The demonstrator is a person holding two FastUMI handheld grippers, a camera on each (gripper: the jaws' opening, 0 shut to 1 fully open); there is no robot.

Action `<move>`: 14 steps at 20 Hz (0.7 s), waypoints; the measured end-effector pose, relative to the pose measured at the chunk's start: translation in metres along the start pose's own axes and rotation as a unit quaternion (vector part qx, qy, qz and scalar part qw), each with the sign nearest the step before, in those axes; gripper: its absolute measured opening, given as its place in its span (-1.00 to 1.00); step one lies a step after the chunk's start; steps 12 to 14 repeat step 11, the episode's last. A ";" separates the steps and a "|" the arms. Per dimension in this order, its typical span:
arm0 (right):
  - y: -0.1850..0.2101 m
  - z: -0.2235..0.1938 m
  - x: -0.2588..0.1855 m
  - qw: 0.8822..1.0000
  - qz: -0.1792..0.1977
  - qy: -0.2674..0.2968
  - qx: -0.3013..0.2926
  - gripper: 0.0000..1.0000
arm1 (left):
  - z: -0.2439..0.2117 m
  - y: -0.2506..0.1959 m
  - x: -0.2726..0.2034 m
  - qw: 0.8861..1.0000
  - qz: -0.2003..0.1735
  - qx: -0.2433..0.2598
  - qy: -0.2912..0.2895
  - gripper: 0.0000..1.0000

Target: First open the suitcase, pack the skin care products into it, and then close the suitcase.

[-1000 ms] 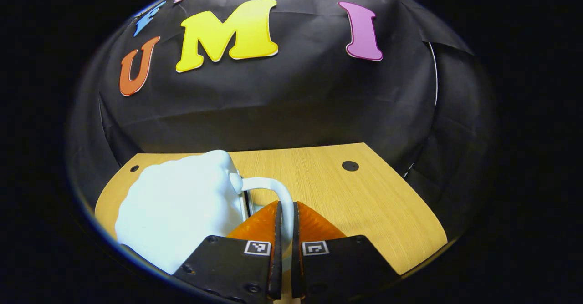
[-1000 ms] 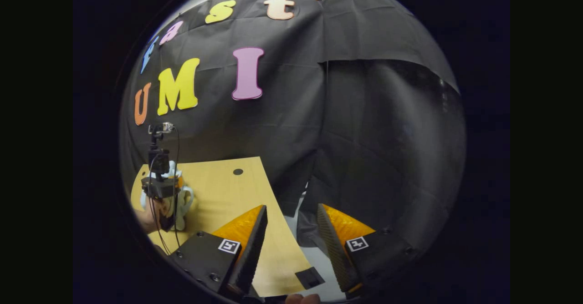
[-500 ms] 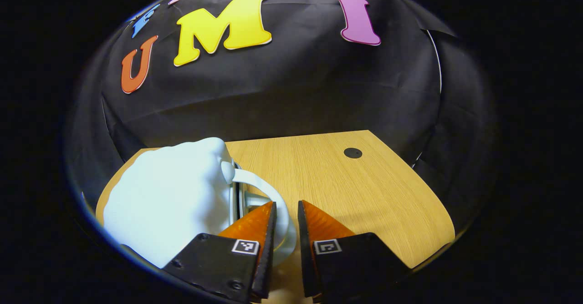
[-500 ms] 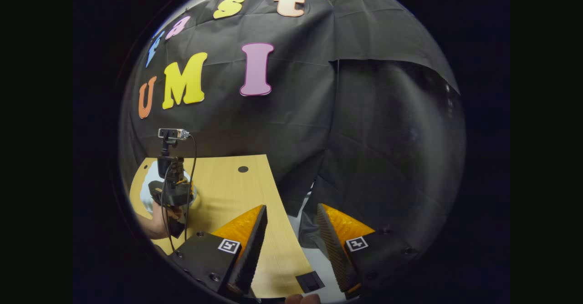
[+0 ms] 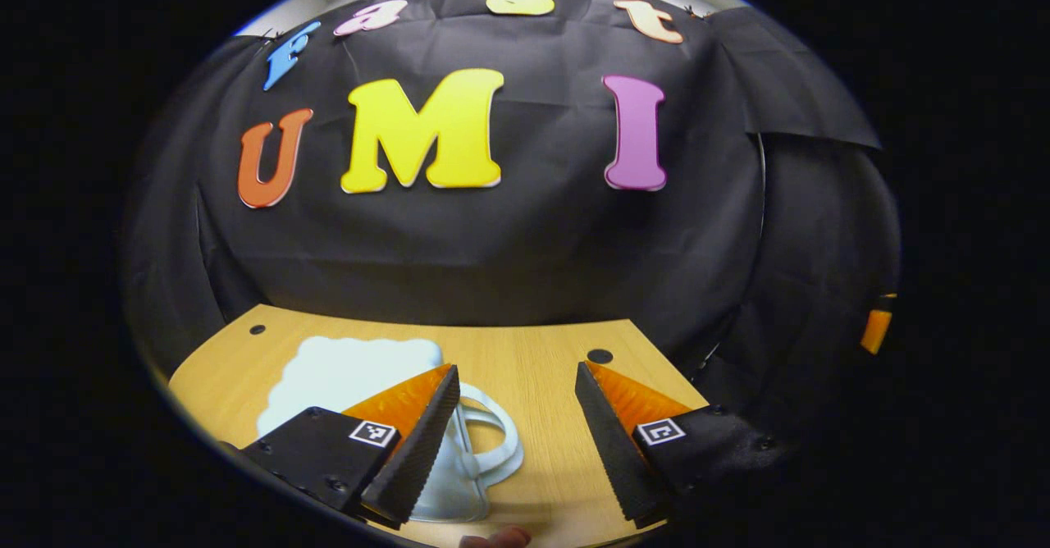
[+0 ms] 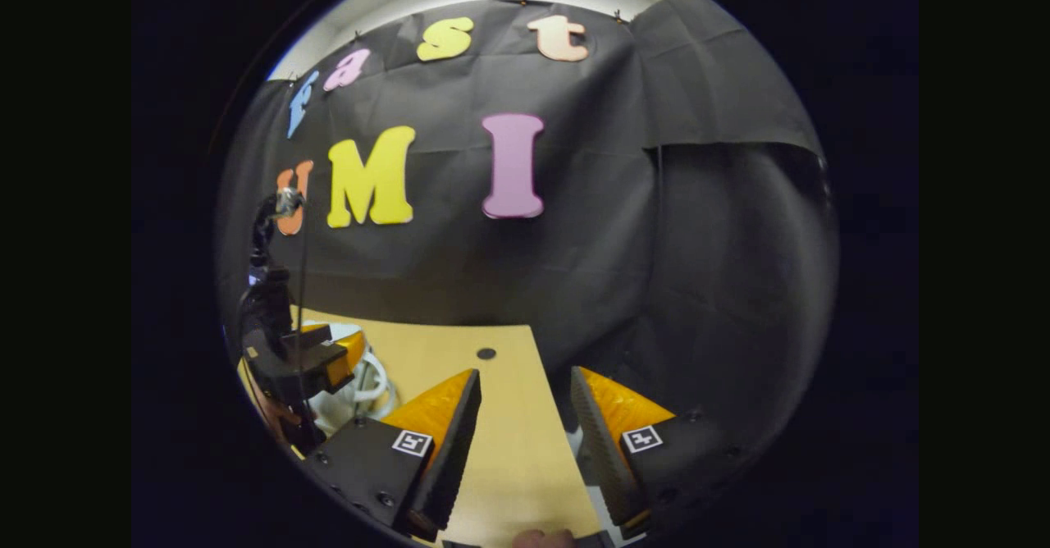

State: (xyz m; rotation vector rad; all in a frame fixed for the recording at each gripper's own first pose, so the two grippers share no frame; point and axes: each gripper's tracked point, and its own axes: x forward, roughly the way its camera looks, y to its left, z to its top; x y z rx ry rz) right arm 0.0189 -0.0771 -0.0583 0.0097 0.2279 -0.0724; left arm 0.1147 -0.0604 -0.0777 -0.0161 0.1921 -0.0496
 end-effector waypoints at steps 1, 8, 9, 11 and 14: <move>0.013 0.014 0.004 1.000 0.013 -0.020 -0.006 0.32 | 0.016 0.009 -0.012 1.000 0.008 -0.002 -0.014 0.84; 0.106 0.074 0.003 0.988 0.086 -0.123 -0.024 0.34 | 0.069 0.074 -0.077 0.995 0.073 -0.014 -0.070 0.84; 0.115 0.075 0.001 0.987 0.092 -0.128 -0.020 0.33 | 0.071 0.082 -0.083 0.994 0.082 -0.016 -0.074 0.84; 0.129 0.073 -0.002 0.986 0.102 -0.129 -0.020 0.35 | 0.071 0.090 -0.090 0.993 0.086 -0.017 -0.081 0.84; 0.129 0.073 -0.002 0.986 0.102 -0.129 -0.020 0.35 | 0.071 0.090 -0.090 0.993 0.086 -0.017 -0.081 0.84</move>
